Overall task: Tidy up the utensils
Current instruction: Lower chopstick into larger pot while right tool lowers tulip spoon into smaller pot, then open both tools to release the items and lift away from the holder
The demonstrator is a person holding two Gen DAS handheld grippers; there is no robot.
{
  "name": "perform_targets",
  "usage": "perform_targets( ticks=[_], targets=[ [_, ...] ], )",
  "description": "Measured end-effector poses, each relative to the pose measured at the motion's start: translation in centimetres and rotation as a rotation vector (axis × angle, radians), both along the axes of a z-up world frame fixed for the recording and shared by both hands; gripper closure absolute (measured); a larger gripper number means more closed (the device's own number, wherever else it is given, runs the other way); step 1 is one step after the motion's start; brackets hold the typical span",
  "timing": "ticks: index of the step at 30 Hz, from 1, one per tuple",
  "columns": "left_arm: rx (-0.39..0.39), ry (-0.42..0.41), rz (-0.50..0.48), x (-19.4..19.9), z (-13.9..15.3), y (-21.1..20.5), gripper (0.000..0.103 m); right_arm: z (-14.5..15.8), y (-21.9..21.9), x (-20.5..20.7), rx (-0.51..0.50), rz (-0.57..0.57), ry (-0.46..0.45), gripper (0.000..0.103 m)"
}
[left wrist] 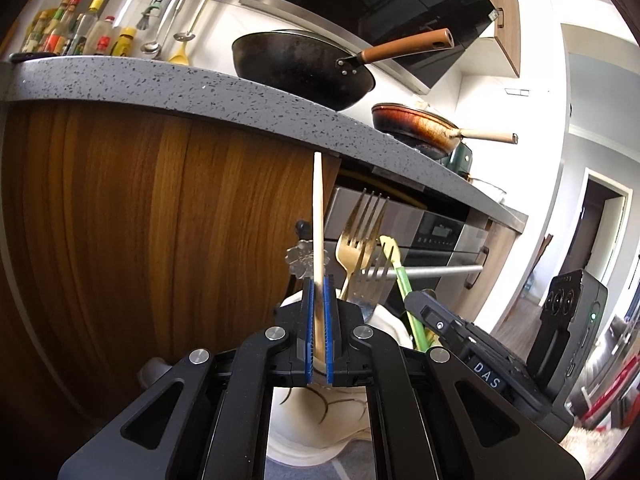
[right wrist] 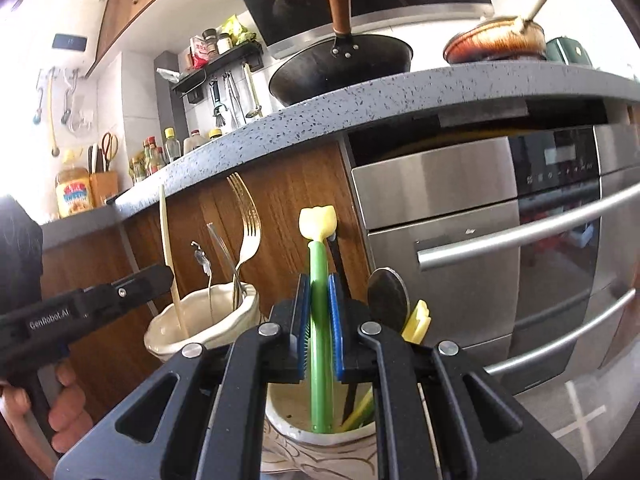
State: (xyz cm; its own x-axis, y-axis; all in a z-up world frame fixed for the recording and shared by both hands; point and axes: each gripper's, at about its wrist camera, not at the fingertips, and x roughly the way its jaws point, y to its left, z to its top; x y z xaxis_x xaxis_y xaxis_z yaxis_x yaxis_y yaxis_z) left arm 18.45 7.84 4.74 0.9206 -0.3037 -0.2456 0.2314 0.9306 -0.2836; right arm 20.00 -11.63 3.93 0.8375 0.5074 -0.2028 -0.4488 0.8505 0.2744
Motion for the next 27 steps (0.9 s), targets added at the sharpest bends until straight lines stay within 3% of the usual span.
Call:
perform_targets(
  ticks=[14, 23, 27],
  targets=[
    [0.025, 0.025, -0.021, 0.0, -0.2, -0.5, 0.098, -0.5, 0.0, -1.5, -0.131, 0.017, 0.078, 0.094],
    [0.045, 0.051, -0.032, 0.1, -0.5, -1.0, 0.098, -0.5, -0.8, -1.9, -0.097, 0.026, 0.105, 0.092],
    [0.046, 0.058, -0.028, 0.1, -0.3, -1.1, 0.088, -0.1, -0.8, -2.1, -0.090, 0.031, 0.101, 0.082]
  ],
)
